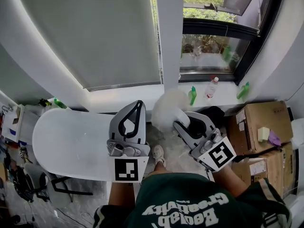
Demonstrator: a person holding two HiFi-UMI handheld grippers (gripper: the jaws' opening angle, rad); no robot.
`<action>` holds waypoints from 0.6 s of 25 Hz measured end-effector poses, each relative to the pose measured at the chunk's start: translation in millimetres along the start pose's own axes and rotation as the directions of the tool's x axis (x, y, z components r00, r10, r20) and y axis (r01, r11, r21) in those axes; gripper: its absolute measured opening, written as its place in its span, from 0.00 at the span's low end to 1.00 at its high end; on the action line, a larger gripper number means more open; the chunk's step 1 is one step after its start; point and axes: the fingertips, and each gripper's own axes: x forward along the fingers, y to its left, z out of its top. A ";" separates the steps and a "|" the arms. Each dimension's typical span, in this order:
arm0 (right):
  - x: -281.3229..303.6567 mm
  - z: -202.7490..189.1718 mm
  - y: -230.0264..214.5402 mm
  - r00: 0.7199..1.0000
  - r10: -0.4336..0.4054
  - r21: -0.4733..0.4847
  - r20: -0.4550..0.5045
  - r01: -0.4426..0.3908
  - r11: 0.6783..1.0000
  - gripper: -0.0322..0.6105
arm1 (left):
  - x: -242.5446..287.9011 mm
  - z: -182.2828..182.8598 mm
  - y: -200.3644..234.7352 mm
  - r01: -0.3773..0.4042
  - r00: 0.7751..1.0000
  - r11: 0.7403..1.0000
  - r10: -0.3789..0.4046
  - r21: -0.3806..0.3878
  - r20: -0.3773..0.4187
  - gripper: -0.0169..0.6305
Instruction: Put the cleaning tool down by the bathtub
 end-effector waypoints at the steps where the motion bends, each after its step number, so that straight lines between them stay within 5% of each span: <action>1: 6.8 -1.5 -4.2 1.000 -0.001 -0.002 -0.002 0.001 1.000 0.19 | 6.1 -4.4 4.2 0.005 1.000 1.000 -0.005 0.007 -0.002 0.03; 15: 113.6 -19.5 -58.6 0.997 -0.042 0.016 -0.064 0.043 0.999 0.19 | 90.3 -69.8 82.4 0.062 0.998 0.997 -0.063 -0.038 -0.020 0.03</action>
